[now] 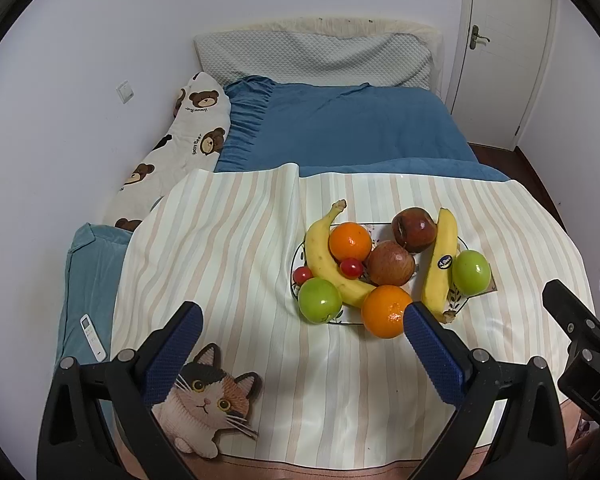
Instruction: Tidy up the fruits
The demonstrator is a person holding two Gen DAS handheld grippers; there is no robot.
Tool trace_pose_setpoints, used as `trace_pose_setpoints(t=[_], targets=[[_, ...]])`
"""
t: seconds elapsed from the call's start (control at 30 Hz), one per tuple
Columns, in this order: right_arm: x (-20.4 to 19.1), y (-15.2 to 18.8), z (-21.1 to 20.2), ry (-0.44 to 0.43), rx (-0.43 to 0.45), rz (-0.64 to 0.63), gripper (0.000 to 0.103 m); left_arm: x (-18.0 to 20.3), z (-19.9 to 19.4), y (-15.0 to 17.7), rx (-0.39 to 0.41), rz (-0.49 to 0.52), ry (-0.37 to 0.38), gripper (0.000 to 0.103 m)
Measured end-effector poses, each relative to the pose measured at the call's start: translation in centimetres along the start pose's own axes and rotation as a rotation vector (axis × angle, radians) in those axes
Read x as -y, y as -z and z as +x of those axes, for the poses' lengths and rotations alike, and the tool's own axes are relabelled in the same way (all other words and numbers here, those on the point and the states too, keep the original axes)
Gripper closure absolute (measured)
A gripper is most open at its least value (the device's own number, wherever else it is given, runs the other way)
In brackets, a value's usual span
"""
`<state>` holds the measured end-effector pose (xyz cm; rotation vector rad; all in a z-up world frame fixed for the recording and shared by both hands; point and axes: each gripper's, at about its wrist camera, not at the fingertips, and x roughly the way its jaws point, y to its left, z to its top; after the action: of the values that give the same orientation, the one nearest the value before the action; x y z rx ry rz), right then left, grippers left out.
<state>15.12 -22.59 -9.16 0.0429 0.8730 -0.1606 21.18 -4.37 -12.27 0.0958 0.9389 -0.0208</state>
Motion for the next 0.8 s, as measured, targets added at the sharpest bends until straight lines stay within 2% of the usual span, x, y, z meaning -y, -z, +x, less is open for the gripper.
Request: trace_pose_setpoints(t=[0.8], targets=[[-0.05, 0.13, -0.34, 0.002, 0.003, 0.006, 0.001, 0.04, -0.55, 0.13, 0.009, 0.003, -0.001, 0.000]])
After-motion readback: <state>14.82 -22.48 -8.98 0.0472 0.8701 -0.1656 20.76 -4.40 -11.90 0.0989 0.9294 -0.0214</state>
